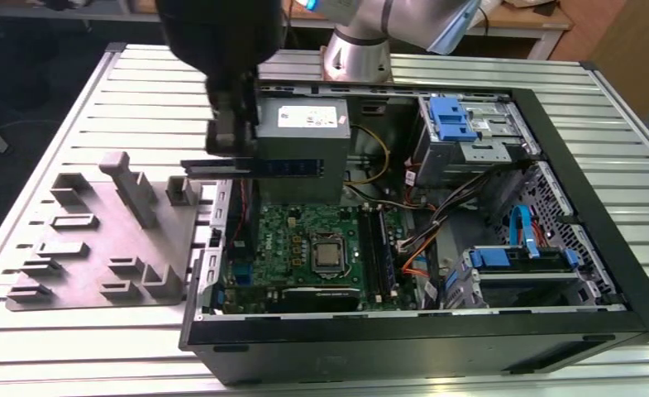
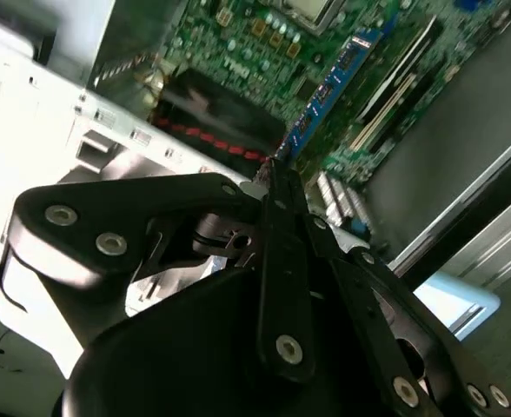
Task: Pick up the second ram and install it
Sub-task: 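Pick up the second ram and move it above second insertion slot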
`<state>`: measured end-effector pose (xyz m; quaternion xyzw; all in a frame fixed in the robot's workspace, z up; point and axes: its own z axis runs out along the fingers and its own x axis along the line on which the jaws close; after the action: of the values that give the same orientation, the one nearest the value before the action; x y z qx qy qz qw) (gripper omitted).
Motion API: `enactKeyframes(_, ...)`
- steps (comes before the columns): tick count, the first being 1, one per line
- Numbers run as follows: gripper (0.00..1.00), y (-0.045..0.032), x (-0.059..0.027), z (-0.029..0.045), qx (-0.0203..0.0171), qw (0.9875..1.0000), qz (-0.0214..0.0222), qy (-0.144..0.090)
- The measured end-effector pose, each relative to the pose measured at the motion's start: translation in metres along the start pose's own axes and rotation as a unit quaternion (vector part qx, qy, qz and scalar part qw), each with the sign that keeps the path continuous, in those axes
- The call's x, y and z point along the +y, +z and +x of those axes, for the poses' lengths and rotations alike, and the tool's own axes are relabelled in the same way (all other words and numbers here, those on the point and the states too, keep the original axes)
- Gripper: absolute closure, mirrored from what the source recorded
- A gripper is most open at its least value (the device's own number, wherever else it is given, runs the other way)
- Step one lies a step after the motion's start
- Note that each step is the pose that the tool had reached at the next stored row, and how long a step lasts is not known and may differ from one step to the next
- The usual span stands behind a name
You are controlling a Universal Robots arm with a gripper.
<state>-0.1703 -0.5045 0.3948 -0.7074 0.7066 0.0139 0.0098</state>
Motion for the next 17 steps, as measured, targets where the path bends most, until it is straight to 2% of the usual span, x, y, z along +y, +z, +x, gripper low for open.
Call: enactKeyframes(17, 0.92, 0.0003, -0.0769, 0.0001, 0.0, 1.0, -0.0002, 0.0)
